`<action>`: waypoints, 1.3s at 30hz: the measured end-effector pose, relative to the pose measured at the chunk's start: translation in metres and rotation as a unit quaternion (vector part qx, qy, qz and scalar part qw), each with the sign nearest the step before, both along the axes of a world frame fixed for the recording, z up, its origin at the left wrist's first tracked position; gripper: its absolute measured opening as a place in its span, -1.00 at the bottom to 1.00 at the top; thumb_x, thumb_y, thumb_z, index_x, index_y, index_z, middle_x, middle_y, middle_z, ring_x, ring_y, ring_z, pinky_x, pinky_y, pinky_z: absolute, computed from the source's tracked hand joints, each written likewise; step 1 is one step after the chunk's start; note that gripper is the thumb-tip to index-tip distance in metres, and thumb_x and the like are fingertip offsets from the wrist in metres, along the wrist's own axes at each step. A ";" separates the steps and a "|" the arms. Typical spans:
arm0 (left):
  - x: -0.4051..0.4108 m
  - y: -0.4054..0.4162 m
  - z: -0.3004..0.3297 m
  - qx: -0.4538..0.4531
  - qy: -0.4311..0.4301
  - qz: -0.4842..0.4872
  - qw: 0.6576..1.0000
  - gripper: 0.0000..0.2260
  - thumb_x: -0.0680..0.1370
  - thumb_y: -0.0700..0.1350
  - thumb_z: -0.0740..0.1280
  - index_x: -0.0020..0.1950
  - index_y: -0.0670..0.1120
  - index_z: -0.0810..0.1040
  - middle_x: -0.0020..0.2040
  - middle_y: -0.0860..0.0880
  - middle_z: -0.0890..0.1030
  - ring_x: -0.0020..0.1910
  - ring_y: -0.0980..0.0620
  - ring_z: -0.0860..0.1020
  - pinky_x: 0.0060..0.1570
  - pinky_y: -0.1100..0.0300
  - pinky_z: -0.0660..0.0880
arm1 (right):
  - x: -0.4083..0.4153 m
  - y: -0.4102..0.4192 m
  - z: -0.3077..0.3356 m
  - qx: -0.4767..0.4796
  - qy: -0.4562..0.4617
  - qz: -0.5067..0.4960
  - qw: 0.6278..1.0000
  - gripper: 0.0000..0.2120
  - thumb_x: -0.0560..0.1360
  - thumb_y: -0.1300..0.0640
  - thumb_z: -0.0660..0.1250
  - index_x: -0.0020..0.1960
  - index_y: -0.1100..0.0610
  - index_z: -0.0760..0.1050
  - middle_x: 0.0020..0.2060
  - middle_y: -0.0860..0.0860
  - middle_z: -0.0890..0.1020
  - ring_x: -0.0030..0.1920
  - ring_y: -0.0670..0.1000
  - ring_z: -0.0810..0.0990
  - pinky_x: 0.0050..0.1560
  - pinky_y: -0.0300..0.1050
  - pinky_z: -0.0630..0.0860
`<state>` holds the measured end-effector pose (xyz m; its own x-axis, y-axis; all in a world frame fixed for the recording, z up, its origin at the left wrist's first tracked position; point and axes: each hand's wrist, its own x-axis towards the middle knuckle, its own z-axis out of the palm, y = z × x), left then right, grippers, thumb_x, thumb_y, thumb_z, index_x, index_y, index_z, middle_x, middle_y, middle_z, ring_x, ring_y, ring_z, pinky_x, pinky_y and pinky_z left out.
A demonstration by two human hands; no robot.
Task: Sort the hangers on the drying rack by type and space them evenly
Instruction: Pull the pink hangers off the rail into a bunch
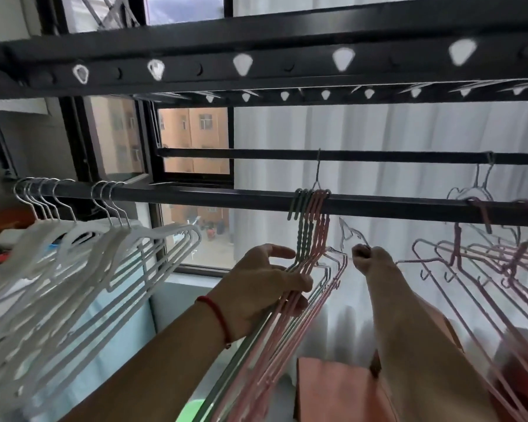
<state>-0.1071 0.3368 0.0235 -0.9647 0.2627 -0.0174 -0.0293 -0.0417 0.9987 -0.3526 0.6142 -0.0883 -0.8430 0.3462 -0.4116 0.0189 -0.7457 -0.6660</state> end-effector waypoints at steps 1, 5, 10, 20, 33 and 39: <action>0.001 0.000 0.000 0.001 -0.004 -0.005 1.000 -0.51 0.43 -0.39 0.48 0.29 -0.17 0.40 -0.05 -0.32 0.56 -0.37 -0.13 0.59 -0.31 0.08 0.58 | 0.019 -0.001 0.002 -0.043 0.008 0.008 0.999 -0.77 0.58 0.34 -0.07 -0.14 0.17 0.30 -0.45 0.05 0.25 -0.70 -0.01 0.25 -0.62 -0.29 0.27; 0.007 -0.005 0.004 -0.015 -0.003 -0.020 1.000 -0.49 0.43 -0.35 0.49 0.31 -0.15 0.39 -0.05 -0.28 0.60 -0.35 -0.12 0.61 -0.30 0.07 0.61 | 0.070 -0.018 -0.046 -0.063 0.017 -0.054 0.996 -0.74 0.59 0.30 0.02 -0.23 0.14 0.32 -0.61 0.12 0.36 -0.67 0.00 0.40 -0.66 -0.23 0.38; 0.018 -0.027 -0.003 -0.060 0.028 -0.070 0.995 -0.44 0.44 -0.13 0.53 0.34 -0.06 0.33 0.04 -0.24 0.68 -0.22 -0.15 0.66 -0.24 0.04 0.62 | 0.143 -0.051 -0.093 -0.197 -0.001 -0.024 0.980 -0.71 0.44 0.49 -0.06 -0.21 0.14 0.25 -0.54 0.12 0.30 -0.49 -0.01 0.31 -0.64 -0.30 0.36; 0.009 -0.106 -0.138 0.010 -0.037 0.206 0.978 -0.87 0.58 -0.20 0.23 0.02 -0.24 0.51 -0.16 -0.22 0.59 -0.49 -0.01 0.53 -0.49 0.22 0.49 | 0.337 -0.102 -0.168 -0.147 -0.123 -0.059 0.980 -0.70 0.59 0.41 -0.13 -0.19 0.24 0.29 -0.69 0.07 0.25 -0.75 -0.04 0.25 -0.68 -0.35 0.31; 0.168 -0.109 -0.273 -0.359 -0.008 -0.085 0.929 -0.53 0.54 -0.02 0.40 0.43 0.02 0.39 0.26 -0.04 0.54 0.15 0.02 0.50 0.08 0.29 0.39 | 0.487 -0.084 -0.160 -0.125 -0.185 0.301 0.927 -0.58 0.54 0.35 0.05 0.33 0.53 0.32 -0.49 0.00 0.22 -0.55 -0.17 0.11 -0.69 -0.37 0.19; 0.202 -0.171 -0.268 -0.476 0.068 0.028 0.876 -0.63 0.43 0.36 0.14 -0.29 0.14 0.54 -0.22 0.05 0.64 -0.10 -0.04 0.63 0.02 0.02 0.52 | 0.477 -0.131 -0.154 -0.164 -0.125 0.273 0.940 -0.43 0.68 -0.01 -0.01 -0.01 0.48 0.52 -0.34 0.26 0.57 -0.42 0.09 0.52 -0.37 -0.11 0.55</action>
